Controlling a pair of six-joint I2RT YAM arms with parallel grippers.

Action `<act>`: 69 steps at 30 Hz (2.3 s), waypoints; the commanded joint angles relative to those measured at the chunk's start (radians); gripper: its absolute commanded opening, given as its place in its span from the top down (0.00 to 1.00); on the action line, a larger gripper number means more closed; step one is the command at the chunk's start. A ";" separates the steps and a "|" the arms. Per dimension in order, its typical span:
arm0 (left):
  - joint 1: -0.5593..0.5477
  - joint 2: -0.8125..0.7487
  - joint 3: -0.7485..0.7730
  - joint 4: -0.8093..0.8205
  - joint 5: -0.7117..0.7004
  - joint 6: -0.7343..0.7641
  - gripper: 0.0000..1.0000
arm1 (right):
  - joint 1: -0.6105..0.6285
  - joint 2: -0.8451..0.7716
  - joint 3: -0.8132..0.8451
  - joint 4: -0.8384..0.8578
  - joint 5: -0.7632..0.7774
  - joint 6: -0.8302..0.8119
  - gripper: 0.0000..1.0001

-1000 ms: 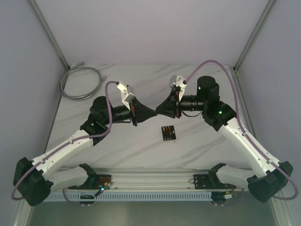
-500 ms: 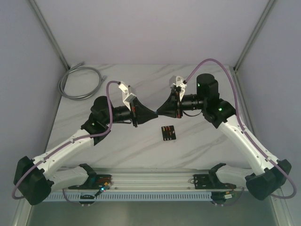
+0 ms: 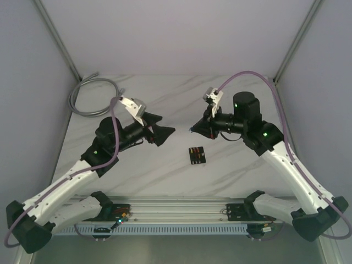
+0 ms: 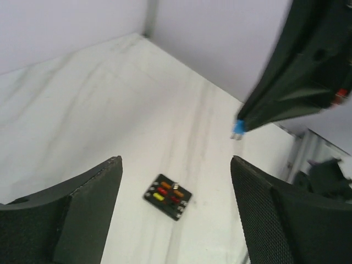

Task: Snap on the fuse box
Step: Pick up the fuse from the center of the board, then install the fuse at the fuse box base.

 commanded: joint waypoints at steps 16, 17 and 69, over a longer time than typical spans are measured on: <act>0.044 -0.156 -0.060 -0.313 -0.831 0.150 0.00 | 0.321 -0.007 -0.320 0.131 0.864 0.310 1.00; 0.053 -0.153 -0.070 -0.312 -0.847 0.136 0.00 | 0.341 0.011 -0.334 0.143 0.900 0.317 1.00; 0.117 -0.220 -0.081 -0.330 -0.876 0.070 0.00 | 0.477 0.400 -0.371 0.218 1.308 0.635 1.00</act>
